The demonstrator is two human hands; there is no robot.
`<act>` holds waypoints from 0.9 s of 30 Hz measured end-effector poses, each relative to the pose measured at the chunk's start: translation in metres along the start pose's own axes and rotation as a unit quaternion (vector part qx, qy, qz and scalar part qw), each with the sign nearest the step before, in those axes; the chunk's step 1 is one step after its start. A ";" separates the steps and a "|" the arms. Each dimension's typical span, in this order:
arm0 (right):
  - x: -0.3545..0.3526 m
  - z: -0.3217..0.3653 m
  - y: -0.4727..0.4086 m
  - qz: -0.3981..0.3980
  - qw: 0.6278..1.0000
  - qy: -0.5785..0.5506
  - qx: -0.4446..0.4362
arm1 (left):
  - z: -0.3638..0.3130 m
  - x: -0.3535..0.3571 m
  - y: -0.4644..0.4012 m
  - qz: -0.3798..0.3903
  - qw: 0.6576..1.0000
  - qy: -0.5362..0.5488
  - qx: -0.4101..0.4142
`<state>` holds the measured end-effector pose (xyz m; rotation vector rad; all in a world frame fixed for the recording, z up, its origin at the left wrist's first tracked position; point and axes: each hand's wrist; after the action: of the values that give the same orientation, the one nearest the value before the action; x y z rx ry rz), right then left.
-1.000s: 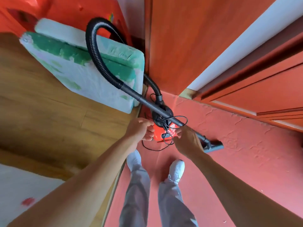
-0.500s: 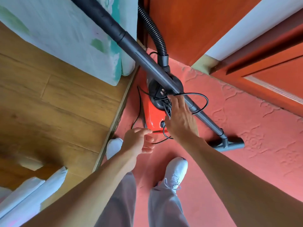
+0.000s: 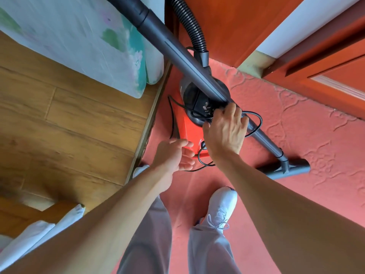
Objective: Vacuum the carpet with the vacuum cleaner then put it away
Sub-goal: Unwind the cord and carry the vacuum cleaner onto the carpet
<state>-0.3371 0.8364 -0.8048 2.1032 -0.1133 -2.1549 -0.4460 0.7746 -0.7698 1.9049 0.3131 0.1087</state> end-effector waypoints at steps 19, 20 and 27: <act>-0.132 -0.001 0.159 0.311 0.822 -0.458 -0.134 | 0.073 -0.054 0.040 -0.273 0.950 -0.086 0.125; -0.134 -0.002 0.159 0.317 0.814 -0.465 -0.143 | 0.067 -0.054 0.048 -0.281 0.945 -0.095 0.141; -0.165 -0.014 0.140 0.444 0.706 -0.546 -0.081 | 0.063 -0.056 0.058 -0.142 0.981 -0.042 0.127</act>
<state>-0.3140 0.7223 -0.6215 0.2035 -0.7925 -2.1742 -0.4764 0.6835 -0.7341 2.0873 0.5582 -0.2111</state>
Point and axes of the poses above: each hand's wrist, its own y-axis away from the middle knuckle, its own x-axis out of the palm, z = x × y, and after that the axes turned 7 degrees about -y, right-handed
